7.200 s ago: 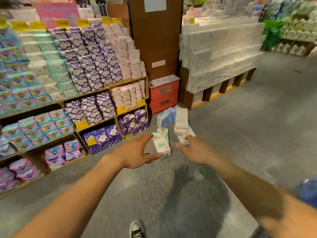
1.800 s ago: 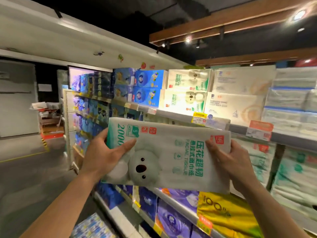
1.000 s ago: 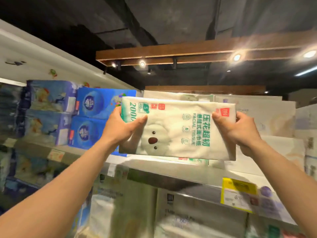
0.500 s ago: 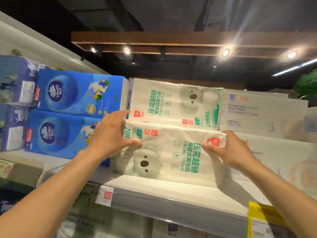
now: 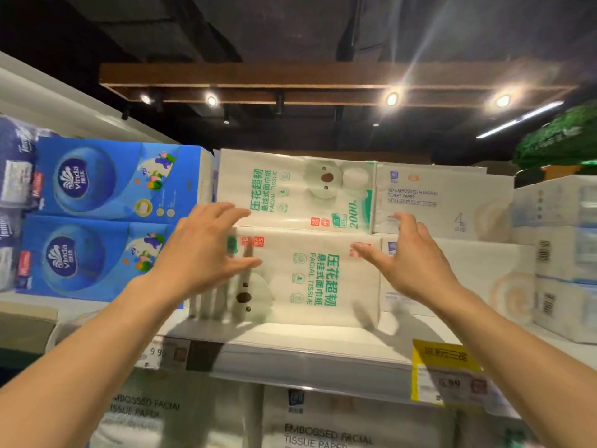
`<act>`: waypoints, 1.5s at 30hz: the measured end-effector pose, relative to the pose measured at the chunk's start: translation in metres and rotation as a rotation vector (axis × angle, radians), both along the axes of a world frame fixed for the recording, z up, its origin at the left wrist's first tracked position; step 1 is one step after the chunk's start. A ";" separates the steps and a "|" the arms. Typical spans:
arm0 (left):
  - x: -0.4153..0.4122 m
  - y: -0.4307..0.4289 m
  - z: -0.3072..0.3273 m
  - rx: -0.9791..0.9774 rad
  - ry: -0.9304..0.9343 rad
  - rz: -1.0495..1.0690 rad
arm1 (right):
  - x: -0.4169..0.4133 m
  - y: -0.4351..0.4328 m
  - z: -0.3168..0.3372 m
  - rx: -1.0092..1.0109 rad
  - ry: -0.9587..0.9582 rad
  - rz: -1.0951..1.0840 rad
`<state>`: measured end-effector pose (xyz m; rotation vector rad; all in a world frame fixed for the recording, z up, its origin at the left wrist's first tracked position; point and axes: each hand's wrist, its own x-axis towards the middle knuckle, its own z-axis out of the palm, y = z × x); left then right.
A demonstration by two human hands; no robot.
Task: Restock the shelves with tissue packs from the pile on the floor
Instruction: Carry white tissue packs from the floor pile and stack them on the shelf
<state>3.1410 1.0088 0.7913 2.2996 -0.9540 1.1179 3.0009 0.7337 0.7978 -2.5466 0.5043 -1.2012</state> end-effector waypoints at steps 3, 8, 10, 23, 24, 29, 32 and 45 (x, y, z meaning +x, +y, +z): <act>-0.045 -0.020 -0.004 0.119 0.039 -0.193 | -0.039 0.009 -0.005 -0.094 0.042 -0.009; -0.113 -0.071 -0.009 0.287 0.075 -0.412 | -0.119 0.005 -0.020 -0.195 0.210 -0.091; -0.147 -0.096 -0.013 0.327 0.080 -0.495 | -0.162 -0.003 -0.027 -0.182 0.273 -0.133; -0.495 -0.288 -0.108 0.552 0.131 -1.082 | -0.596 -0.071 -0.129 0.097 0.456 -0.639; -0.538 -0.303 -0.119 0.576 0.128 -1.127 | -0.645 -0.074 -0.139 0.130 0.478 -0.703; -0.745 -0.374 -0.162 0.634 0.154 -1.340 | -0.865 -0.073 -0.170 0.266 0.542 -0.967; -0.855 -0.406 -0.177 0.688 0.174 -1.445 | -0.970 -0.074 -0.186 0.375 0.559 -1.095; -1.270 -0.601 -0.244 0.920 0.003 -1.942 | -1.328 -0.156 -0.259 0.599 0.528 -1.598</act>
